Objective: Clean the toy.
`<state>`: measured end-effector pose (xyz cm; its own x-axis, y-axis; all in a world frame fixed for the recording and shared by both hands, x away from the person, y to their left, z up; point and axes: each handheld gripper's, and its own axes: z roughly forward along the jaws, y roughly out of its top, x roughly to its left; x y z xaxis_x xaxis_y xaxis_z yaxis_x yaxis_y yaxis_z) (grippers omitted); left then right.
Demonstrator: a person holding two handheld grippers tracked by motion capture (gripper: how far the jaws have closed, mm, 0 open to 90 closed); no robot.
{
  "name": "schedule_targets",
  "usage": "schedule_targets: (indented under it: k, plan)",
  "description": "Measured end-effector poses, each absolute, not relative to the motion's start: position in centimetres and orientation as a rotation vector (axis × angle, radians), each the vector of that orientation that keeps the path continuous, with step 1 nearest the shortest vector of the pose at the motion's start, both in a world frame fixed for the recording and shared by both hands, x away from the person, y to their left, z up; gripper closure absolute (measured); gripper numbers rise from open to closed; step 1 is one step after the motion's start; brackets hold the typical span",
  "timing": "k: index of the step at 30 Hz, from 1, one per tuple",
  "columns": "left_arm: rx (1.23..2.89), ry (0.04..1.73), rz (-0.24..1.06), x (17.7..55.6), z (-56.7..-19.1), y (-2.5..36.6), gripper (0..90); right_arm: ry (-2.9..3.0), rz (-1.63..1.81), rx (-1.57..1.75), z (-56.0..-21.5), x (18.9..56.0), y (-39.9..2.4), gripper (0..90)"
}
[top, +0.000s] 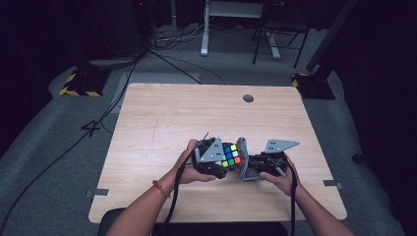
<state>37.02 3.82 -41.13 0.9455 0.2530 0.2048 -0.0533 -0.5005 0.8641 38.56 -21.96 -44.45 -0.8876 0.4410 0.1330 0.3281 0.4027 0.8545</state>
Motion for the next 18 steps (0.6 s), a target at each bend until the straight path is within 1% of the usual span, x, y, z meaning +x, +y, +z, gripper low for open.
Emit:
schedule_targets:
  k: [2,9,11,12,14,18]
  plan:
    - [2.055,0.162,0.339,37.3,-41.4,4.0,33.1,2.528,1.509,0.706,-44.2,38.4,-22.0,79.3]
    - [2.085,0.222,0.317,37.8,-42.1,3.8,32.3,2.480,1.555,0.741,-43.6,38.4,-22.5,79.6]
    - [2.122,0.218,0.339,37.8,-42.4,3.4,32.4,2.462,1.565,0.742,-43.4,38.3,-22.7,79.6]
    - [2.129,0.209,0.369,37.7,-42.5,3.1,32.3,2.457,1.562,0.733,-43.3,38.2,-22.7,79.7]
    - [2.148,0.222,0.377,37.7,-42.5,2.7,32.2,2.450,1.555,0.727,-43.0,38.1,-22.7,79.7]
    - [2.171,0.194,0.407,37.7,-42.5,2.6,32.7,2.450,1.528,0.720,-43.2,38.0,-22.5,79.7]
